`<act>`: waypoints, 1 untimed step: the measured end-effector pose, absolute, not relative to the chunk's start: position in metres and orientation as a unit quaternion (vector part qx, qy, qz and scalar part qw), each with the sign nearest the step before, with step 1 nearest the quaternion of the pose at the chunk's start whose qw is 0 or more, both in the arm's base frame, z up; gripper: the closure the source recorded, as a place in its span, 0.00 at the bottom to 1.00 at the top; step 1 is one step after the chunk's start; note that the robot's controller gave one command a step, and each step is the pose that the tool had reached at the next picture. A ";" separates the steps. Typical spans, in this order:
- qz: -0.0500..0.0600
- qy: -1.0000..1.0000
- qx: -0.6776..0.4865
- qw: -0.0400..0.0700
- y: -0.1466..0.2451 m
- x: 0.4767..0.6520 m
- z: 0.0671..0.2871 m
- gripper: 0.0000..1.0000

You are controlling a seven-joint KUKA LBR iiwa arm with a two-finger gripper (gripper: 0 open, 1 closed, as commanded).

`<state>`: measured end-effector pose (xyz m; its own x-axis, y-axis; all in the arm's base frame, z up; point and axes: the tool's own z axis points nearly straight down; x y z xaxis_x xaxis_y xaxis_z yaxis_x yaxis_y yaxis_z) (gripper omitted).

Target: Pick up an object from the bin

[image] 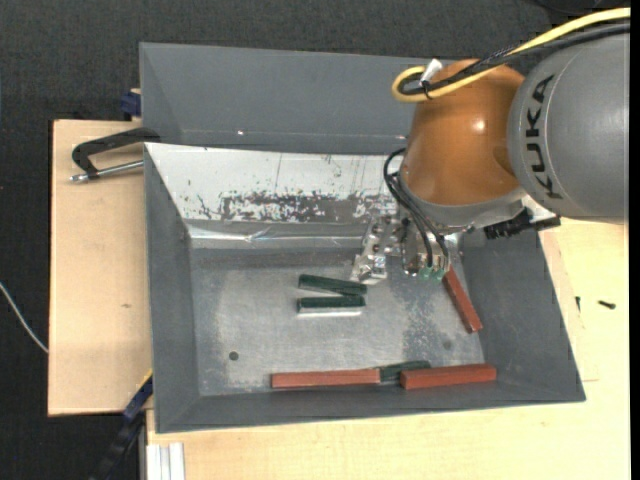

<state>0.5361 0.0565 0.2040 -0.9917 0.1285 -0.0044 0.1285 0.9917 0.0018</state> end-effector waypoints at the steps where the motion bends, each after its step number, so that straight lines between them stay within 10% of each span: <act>1: 0.001 0.997 0.082 0.000 0.053 0.531 0.156 0.00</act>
Offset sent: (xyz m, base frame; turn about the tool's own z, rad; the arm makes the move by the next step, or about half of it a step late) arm 0.0000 0.0000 0.0000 0.0000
